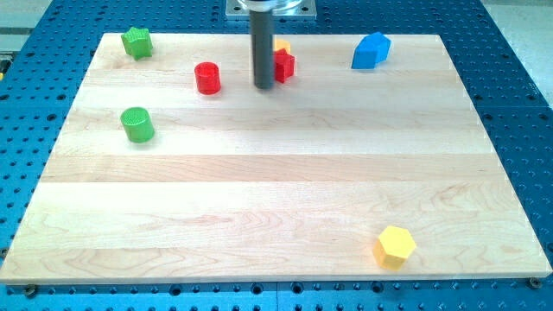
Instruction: Place the red blocks to the bottom left of the heart
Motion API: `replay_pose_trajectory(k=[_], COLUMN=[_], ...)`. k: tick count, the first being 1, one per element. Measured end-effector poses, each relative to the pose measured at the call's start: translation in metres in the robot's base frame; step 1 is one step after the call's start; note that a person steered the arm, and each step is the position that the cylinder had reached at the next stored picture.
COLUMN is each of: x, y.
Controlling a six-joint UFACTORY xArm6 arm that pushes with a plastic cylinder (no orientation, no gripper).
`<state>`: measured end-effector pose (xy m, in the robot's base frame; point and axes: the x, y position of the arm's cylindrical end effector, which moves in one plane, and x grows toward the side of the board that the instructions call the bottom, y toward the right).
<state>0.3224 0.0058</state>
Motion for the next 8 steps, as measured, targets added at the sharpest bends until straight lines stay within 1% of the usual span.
replay_pose_trajectory(k=[1,2,3,4,5,7,8], x=[0.01,-0.031,-0.055,-0.067,-0.074,-0.061,-0.044], y=[0.049,0.054,0.017,-0.001,0.0,-0.005,-0.017])
